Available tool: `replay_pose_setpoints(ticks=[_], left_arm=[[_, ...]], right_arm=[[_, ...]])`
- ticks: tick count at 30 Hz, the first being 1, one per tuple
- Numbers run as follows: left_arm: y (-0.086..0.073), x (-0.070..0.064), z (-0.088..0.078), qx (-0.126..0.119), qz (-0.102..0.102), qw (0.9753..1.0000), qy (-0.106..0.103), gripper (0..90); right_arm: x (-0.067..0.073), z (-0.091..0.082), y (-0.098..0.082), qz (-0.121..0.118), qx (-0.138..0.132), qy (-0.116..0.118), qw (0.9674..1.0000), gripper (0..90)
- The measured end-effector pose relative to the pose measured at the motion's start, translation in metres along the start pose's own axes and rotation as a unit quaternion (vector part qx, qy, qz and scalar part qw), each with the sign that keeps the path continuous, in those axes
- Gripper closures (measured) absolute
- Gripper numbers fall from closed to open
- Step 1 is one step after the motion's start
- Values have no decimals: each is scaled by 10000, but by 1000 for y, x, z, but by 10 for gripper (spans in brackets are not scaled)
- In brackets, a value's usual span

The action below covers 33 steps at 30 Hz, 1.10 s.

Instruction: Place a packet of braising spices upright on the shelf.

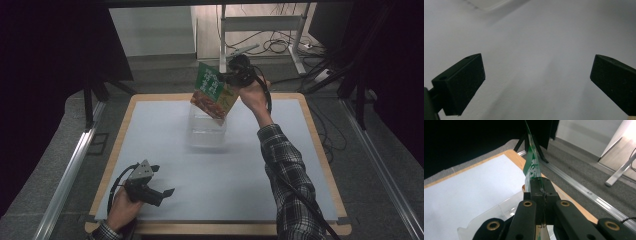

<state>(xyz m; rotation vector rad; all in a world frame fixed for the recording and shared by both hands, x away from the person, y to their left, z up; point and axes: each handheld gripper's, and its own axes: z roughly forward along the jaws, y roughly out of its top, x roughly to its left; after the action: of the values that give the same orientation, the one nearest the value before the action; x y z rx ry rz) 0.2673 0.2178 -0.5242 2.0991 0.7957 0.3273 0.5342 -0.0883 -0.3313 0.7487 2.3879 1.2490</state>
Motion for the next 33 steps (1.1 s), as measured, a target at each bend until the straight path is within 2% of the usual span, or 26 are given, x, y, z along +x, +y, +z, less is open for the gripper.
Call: replay_pose_setpoints(ticks=[4,8,11,15,20,26,28,29,30,33], left_arm=[[0,0,0,7,1,10000,-17,0],[0,0,0,13,3,10000,-23,0],[0,0,1,21,8,10000,-29,0],[0,0,1,47,24,10000,-26,0],[0,-1,1,58,28,10000,-33,0],[0,-1,1,61,32,10000,-34,0],[0,-1,2,57,27,10000,-32,0],[0,-1,2,57,27,10000,-32,0],[0,-1,2,59,26,10000,-28,0],[0,-1,2,69,32,10000,-24,0]], right_arm=[[2,12,-2,15,98,25,9999,890],[0,16,-2,144,76,-28,9999,886],[2,19,-1,64,126,-88,9999,883],[14,29,2,-113,264,-78,9996,879],[13,40,0,69,392,-119,9991,864],[11,43,-5,164,368,-290,9988,786],[9,37,-3,233,213,-165,9994,723],[9,37,-3,233,213,-165,9994,723],[8,33,-1,276,121,-151,9994,671],[8,31,-2,260,91,-179,9995,639]])
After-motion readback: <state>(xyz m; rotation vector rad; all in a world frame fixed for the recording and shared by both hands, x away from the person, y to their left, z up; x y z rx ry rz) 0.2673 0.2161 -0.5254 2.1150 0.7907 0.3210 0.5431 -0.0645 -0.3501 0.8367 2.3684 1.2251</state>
